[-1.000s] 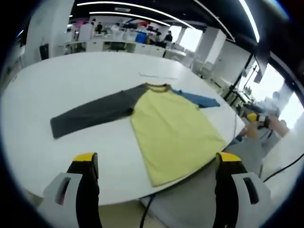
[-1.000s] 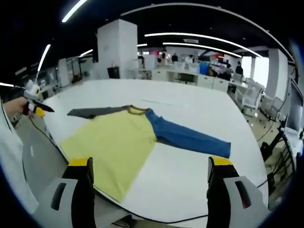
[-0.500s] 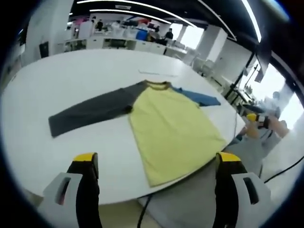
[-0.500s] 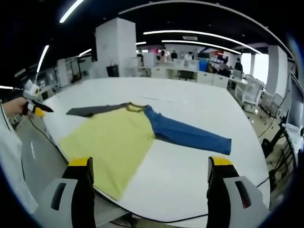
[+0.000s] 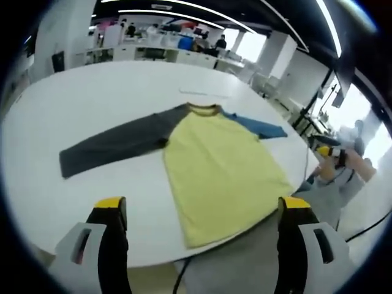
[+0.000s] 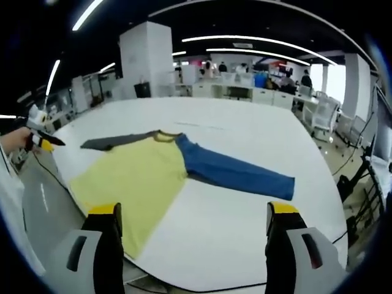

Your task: Fold the garment on the visible template until the final outline fits inside the template.

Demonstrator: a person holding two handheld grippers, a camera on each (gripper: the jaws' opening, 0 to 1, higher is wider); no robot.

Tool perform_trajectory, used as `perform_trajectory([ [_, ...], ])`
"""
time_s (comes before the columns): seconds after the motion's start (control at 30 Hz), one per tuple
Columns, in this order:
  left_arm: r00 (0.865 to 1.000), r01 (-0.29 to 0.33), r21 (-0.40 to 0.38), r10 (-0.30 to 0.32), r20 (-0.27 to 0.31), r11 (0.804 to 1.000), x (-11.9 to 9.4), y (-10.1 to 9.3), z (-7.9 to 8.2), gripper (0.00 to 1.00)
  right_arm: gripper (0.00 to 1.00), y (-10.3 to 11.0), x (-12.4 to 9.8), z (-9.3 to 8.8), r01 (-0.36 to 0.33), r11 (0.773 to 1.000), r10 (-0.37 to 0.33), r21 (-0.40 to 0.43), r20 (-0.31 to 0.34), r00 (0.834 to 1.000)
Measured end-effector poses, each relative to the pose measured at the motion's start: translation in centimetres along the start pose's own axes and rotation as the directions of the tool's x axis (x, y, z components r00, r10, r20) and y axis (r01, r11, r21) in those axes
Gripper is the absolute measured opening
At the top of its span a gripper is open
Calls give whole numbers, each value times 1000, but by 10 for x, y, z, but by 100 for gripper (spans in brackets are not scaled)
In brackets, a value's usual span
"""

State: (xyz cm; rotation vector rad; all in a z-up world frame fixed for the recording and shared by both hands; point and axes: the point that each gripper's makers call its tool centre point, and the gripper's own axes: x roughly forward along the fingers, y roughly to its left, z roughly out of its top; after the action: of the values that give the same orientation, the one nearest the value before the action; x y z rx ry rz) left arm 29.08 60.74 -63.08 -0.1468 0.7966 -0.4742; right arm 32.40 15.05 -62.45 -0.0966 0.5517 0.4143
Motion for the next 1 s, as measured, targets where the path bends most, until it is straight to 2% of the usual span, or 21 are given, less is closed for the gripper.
perform_trajectory([
  [0.3, 1000, -5, -6, 5, -19, 1000, 13, -7, 2, 99, 97, -27, 17, -1, -8, 1000, 8, -18, -16, 1000],
  [0.4, 1000, -8, -14, 8, -22, 1000, 18, -7, 2, 99, 94, -42, 24, -9, 4, 999, -7, -49, -62, 998],
  [0.57, 999, -5, -20, 4, -33, 1000, 26, -9, 1, 99, 92, -65, 31, -11, 14, 1000, -15, -16, -70, 997],
  [1.0, 999, -4, -21, 2, -54, 1000, 38, -13, 5, 99, 88, -103, 47, -12, 46, 998, -43, 38, -70, 997],
])
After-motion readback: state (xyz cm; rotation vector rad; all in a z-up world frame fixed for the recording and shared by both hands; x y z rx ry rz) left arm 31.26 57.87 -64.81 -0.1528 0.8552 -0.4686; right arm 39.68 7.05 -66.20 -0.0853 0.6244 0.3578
